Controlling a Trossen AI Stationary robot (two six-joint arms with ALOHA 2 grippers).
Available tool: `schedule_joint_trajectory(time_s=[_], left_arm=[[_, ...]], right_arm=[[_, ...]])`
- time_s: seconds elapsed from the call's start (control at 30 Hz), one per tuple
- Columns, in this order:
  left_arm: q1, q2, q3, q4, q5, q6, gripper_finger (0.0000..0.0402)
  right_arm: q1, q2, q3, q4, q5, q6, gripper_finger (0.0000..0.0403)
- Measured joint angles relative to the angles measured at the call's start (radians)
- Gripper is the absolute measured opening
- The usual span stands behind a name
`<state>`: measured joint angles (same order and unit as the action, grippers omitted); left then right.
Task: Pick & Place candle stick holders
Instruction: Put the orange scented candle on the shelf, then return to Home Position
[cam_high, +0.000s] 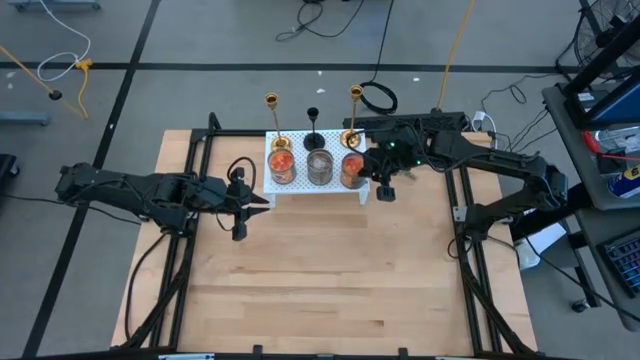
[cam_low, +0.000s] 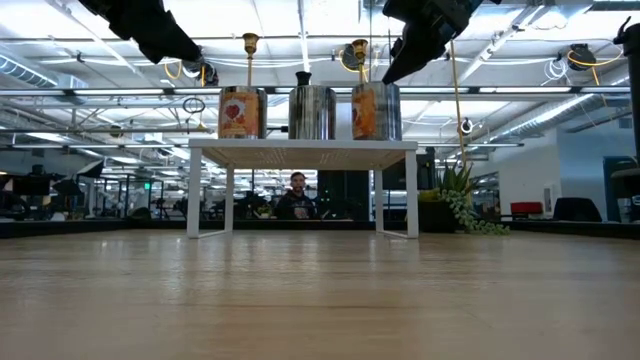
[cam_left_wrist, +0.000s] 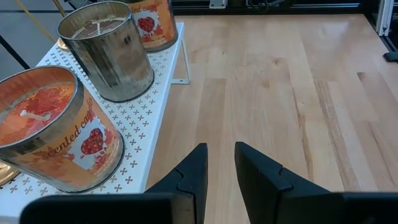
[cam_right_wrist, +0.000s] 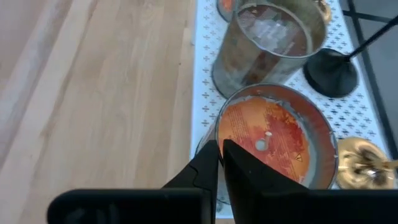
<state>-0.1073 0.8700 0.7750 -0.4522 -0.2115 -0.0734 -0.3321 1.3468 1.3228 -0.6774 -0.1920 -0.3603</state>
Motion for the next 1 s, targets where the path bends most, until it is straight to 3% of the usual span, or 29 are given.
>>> schedule_joint_trajectory(time_s=[0.57, 1.0], left_arm=[[0.0, 0.0, 0.0, 0.0, 0.001, -0.014, 0.0088], [0.0, -0.001, 0.0, 0.0, 0.0, -0.014, 0.0088]], right_arm=[[0.0, 0.0, 0.0, 0.015, 0.035, -0.021, 0.002], [0.016, 0.0, 0.0, 0.129, 0.035, 0.01, 0.0105]])
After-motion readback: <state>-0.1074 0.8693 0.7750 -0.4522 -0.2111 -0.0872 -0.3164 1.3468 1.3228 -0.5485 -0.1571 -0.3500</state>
